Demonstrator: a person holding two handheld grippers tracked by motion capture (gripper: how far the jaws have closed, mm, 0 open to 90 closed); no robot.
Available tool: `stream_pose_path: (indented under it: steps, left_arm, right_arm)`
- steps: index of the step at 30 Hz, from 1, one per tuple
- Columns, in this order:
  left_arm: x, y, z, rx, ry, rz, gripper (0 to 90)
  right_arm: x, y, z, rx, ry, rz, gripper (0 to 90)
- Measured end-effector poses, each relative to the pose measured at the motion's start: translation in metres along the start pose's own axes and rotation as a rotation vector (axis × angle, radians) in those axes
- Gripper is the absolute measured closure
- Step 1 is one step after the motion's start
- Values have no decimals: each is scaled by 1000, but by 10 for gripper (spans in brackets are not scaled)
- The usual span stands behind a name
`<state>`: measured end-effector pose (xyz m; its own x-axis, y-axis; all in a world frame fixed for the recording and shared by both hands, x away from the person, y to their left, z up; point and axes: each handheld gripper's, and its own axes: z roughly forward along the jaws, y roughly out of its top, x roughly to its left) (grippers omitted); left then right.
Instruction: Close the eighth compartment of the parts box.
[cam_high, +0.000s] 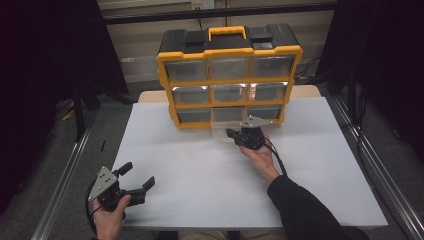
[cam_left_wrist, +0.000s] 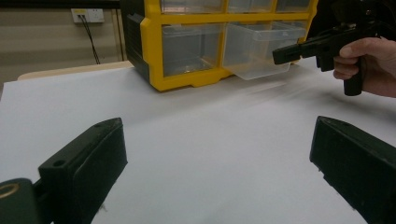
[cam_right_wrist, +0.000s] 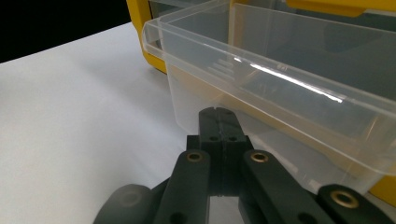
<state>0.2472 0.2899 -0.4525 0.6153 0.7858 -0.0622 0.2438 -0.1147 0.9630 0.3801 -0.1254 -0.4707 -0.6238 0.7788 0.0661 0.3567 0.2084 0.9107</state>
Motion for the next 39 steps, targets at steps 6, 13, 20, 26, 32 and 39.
stream_pose_path:
  steps: [6,13,20,26,32,39]
  left_arm:
    - [0,0,0,0,0,0,36]
    - [0,0,0,-1,1,0,35]
    - [0,0,0,-3,3,2,36]
    - [0,0,0,-4,5,3,36]
    - [0,0,0,-4,5,3,36]
    - [0,0,0,-3,6,5,36]
  right_arm:
    - [-1,2,1,4,-4,0,900]
    - [-2,4,3,0,-10,-3,900]
    - [-3,4,5,-1,-19,4,900]
    - [-5,7,7,-4,-24,2,900]
    - [-5,10,8,-4,-30,3,900]
    - [-7,11,10,-6,-32,11,900]
